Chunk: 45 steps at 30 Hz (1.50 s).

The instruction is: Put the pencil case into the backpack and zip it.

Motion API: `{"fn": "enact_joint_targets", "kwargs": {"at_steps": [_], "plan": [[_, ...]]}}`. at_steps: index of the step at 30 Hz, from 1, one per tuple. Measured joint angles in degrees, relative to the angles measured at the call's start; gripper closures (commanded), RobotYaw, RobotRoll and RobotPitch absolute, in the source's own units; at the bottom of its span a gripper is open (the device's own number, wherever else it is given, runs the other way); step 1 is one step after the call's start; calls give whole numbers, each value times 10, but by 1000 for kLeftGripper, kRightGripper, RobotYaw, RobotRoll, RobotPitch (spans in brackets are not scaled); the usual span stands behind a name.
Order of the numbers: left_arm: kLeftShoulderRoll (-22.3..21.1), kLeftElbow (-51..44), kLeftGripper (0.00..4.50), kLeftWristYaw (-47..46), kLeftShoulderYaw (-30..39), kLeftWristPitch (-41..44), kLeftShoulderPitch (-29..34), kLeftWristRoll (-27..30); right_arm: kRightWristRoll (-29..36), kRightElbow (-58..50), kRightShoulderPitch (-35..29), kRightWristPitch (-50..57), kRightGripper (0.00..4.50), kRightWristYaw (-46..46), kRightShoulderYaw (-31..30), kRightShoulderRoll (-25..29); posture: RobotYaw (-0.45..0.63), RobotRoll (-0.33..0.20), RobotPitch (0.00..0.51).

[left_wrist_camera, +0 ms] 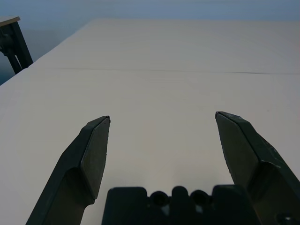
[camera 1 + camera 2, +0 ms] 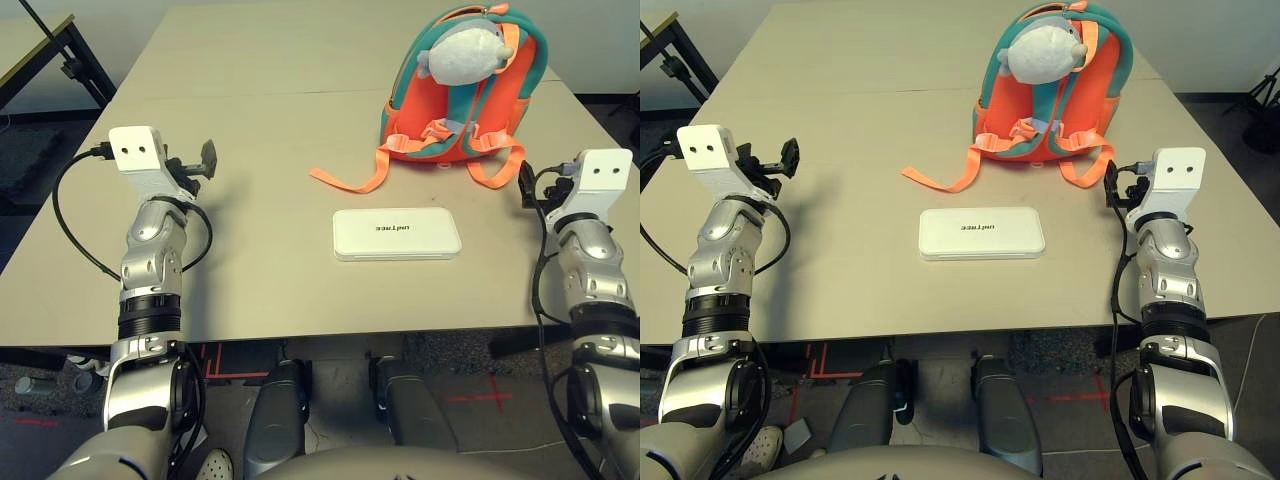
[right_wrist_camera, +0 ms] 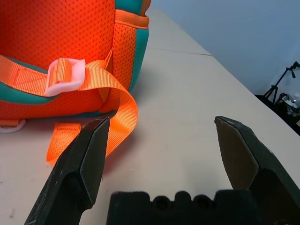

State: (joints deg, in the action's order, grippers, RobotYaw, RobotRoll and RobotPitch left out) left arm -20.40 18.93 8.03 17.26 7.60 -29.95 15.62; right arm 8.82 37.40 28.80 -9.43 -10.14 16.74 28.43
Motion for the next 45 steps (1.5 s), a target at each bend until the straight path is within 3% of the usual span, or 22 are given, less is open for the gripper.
{"fn": "enact_joint_targets", "kwargs": {"at_steps": [11,16,22,32,45], "plan": [[3,11,0,8,-3,1,-5,5,-1,13,16,-11,41,0,-4,-5,-52,0,141],[12,-10,0,34,4,66,-10,54,-6,12,16,-12,41,-8,-10,-5,-45,0,134],[15,-52,0,67,6,191,-11,121,-17,-4,4,-13,41,-39,-29,0,-52,0,129],[26,-114,0,85,22,524,6,299,-35,-91,-61,6,41,-70,-49,13,-99,0,113],[37,-45,0,95,33,698,-36,348,-57,-176,-117,61,41,-110,-72,30,-141,0,119]]}}
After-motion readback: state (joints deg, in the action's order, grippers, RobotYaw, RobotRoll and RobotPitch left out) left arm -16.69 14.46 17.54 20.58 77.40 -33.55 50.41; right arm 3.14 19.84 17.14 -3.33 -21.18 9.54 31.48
